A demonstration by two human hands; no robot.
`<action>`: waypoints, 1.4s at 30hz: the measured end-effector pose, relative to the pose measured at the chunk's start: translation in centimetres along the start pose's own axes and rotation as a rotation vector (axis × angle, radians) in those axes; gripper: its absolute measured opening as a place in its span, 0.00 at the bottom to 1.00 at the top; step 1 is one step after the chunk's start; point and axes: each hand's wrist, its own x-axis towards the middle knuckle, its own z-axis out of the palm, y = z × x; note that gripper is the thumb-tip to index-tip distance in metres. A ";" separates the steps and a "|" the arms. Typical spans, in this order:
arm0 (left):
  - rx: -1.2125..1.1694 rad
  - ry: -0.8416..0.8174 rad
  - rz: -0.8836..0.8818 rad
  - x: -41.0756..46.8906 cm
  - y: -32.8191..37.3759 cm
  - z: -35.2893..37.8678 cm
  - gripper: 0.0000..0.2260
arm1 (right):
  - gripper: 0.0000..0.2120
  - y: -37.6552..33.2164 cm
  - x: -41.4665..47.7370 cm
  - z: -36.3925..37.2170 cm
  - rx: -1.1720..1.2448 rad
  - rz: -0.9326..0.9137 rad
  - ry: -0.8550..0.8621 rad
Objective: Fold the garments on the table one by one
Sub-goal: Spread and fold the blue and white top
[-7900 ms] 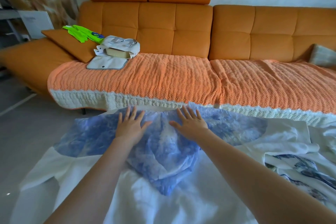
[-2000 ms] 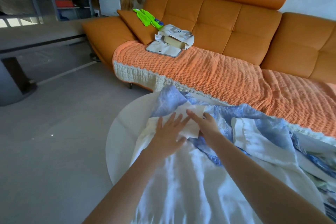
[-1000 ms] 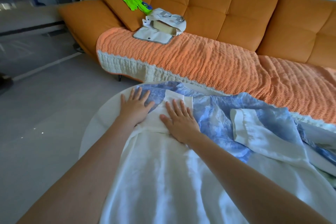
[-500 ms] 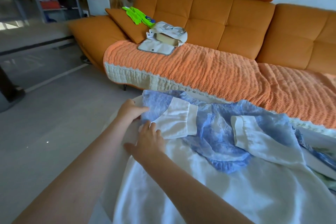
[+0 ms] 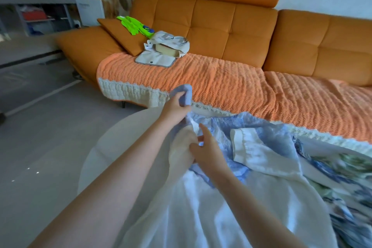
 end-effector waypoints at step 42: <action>0.200 -0.182 -0.273 -21.7 -4.3 -0.4 0.20 | 0.22 5.6 -8.8 -6.0 -0.570 -0.053 -0.195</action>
